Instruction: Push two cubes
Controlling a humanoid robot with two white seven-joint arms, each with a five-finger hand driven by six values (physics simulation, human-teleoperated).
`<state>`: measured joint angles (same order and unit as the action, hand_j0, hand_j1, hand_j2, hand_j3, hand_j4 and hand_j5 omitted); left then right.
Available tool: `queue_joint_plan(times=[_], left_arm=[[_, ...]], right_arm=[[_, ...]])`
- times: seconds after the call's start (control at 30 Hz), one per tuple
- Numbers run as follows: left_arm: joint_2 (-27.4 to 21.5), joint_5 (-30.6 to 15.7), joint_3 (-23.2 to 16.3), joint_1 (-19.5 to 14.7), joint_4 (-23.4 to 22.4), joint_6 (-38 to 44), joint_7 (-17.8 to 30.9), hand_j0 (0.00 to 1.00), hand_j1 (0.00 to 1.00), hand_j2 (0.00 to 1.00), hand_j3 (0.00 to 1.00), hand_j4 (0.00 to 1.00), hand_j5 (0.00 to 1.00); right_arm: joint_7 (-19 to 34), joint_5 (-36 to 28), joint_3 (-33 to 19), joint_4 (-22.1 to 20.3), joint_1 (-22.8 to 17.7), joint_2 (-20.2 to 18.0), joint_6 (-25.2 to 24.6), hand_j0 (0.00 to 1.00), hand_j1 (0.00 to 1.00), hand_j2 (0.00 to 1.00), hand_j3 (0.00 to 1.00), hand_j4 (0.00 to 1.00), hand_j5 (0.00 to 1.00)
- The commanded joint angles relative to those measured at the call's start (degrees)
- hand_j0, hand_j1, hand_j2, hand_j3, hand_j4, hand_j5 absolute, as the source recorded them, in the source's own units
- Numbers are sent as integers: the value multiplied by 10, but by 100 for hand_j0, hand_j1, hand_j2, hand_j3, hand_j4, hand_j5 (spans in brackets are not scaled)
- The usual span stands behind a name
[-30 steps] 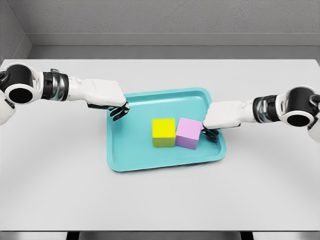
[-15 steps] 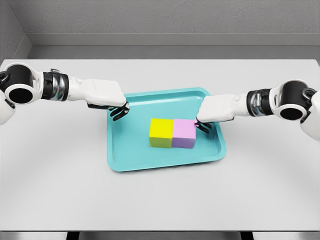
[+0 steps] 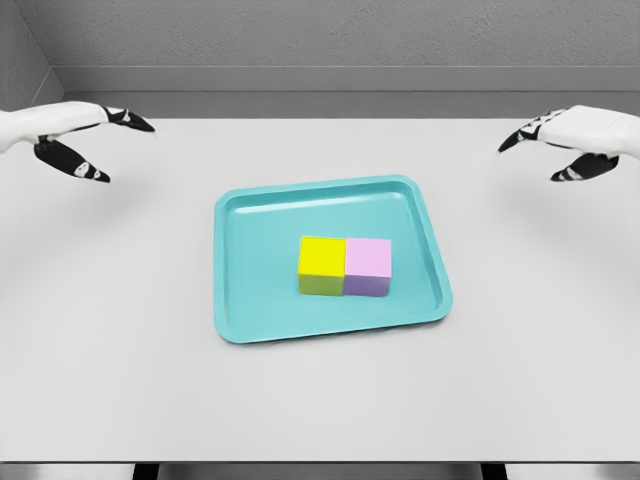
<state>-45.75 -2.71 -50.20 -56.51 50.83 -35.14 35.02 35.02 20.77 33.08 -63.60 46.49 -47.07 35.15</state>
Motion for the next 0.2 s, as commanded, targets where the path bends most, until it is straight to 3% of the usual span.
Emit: queue_joint_plan(times=[0.0,0.17], left_arm=[[3,-8,4,1,-8,1,0,100,100,100,100,100,100],[2,-8,4,0,-8,1,0,100,100,100,100,100,100]], right_arm=[[0,-11,-5,11,0,-1,-1,100,100,100,100,100,100],[0,-10,25,6,1,6,-1,100,100,100,100,100,100]])
